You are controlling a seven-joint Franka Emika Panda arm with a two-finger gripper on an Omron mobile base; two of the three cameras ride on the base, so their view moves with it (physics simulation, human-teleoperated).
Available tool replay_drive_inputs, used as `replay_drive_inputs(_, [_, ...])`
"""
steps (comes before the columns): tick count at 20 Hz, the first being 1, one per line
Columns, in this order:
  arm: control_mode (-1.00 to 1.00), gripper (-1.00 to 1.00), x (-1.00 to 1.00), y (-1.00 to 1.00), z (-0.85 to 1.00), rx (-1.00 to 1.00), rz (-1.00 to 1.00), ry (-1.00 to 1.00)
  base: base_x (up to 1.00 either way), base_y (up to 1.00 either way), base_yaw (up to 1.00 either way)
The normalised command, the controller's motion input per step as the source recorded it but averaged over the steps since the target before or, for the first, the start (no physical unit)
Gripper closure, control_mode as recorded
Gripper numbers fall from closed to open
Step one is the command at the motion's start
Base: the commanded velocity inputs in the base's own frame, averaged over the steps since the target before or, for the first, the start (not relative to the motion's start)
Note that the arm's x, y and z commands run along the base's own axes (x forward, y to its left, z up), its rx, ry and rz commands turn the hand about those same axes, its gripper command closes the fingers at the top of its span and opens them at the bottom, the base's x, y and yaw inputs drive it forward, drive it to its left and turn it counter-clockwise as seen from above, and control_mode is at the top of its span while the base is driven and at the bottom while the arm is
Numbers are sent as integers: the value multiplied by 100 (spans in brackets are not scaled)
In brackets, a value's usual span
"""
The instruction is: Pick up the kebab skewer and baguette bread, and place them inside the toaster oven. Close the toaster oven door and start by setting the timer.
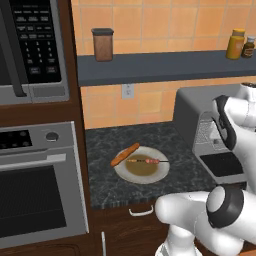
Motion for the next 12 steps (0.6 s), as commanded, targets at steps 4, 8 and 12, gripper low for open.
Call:
replay_drive_inputs(4, [-100,-100,24,65,-13,0,22,14,0,0,0])
replay_drive_inputs(8, [-100,-100,-2,76,-24,-2,33,3,0,0,0])
replay_drive_inputs(12, [-100,-100,-1,100,-3,-1,19,0,0,0,0])
